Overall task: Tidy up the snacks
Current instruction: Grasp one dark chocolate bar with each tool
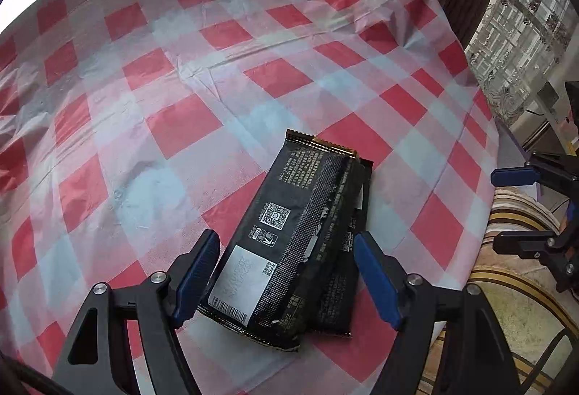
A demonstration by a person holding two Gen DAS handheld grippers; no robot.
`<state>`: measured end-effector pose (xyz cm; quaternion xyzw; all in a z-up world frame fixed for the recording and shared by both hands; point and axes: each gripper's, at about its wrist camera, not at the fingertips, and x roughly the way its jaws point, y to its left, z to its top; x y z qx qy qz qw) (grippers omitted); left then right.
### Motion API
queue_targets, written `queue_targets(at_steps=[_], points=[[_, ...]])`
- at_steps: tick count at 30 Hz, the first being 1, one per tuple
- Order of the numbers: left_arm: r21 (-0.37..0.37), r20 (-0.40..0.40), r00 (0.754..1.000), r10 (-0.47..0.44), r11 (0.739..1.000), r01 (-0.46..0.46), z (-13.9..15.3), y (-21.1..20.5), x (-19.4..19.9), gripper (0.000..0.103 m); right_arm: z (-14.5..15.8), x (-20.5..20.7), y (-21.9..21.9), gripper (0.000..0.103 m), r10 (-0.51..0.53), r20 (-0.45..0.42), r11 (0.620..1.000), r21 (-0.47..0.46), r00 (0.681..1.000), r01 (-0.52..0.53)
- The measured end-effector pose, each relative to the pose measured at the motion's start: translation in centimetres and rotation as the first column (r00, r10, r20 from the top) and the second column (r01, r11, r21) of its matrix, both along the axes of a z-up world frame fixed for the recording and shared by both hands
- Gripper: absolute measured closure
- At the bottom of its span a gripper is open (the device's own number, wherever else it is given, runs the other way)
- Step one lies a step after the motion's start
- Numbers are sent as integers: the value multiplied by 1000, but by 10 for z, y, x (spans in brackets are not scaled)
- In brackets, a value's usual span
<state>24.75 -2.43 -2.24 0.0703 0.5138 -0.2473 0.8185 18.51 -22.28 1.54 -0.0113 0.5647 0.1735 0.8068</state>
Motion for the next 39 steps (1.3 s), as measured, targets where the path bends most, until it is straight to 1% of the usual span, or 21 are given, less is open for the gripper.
queue_targets(at_steps=[2, 4, 6, 7, 8, 10, 13, 17, 19, 21, 23, 26, 29, 30, 32, 34, 35, 37, 39], points=[[-4, -33, 999, -1, 1000, 1, -8, 0, 6, 27, -1, 4, 6, 18, -2, -9, 1000, 1, 1000, 2], [-35, -45, 999, 9, 999, -10, -9, 3, 7, 31, -4, 7, 13, 18, -4, -19, 1000, 3, 1000, 4], [-63, -61, 998, 29, 997, -32, -8, 7, 6, 44, -7, 12, 20, 18, -6, -33, 1000, 2, 999, 6], [-79, -71, 997, 42, 996, -47, -7, 10, 5, 46, -8, 14, 24, 18, -8, -39, 1000, 6, 999, 8], [-93, -78, 995, 63, 993, -70, -7, 15, 4, 48, -9, 16, 28, 18, -10, -44, 1000, 12, 999, 11], [-104, -92, 988, 127, 985, -136, -7, 26, 0, 49, -12, 21, 39, 18, -14, -57, 1000, 25, 998, 16], [-124, -100, 969, 226, 963, -238, -5, 46, -8, 52, -17, 30, 56, 18, -40, -78, 998, 47, 996, 44], [-77, -67, 929, 364, 927, -368, -3, 71, -22, 53, -26, 43, 76, 18, -105, -123, 991, 75, 987, 114], [-69, -62, 915, 400, 912, -403, -3, 80, -30, 53, -31, 51, 83, 18, -145, -146, 984, 83, 979, 158], [-35, -31, 901, 432, 901, -433, -2, 86, -38, 53, -37, 58, 88, 18, -200, -184, 972, 88, 962, 219], [-17, -13, 887, 461, 887, -461, -2, 93, -45, 53, -40, 64, 94, 17, -227, -196, 965, 89, 954, 248], [-11, -4, 869, 495, 869, -495, -3, 99, -55, 53, -39, 73, 106, 17, -246, -166, 964, 58, 955, 258], [-10, 1, 862, 508, 862, -508, -4, 101, -62, 53, -39, 82, 117, 17, -253, -144, 966, 14, 957, 258], [-10, 3, 861, 509, 861, -509, -4, 100, -64, 53, -40, 84, 122, 16, -252, -128, 967, -11, 959, 253], [-8, 10, 857, 515, 857, -515, -4, 100, -65, 53, -43, 88, 134, 16, -241, -80, 968, -97, 967, 233], [-7, 19, 851, 525, 851, -525, -3, 100, -67, 53, -48, 86, 151, 13, -180, -41, 967, -193, 983, 169], [-9, 22, 848, 530, 848, -530, -2, 101, -67, 53, -48, 83, 157, 14, -147, -14, 966, -215, 989, 140], [-14, 23, 843, 538, 843, -538, -1, 104, -69, 53, -48, 79, 164, 15, -84, -4, 972, -222, 996, 81], [-22, 22, 840, 542, 840, -542, 0, 106, -69, 53, -48, 75, 163, 18, -34, -14, 977, -212, 999, 30]])
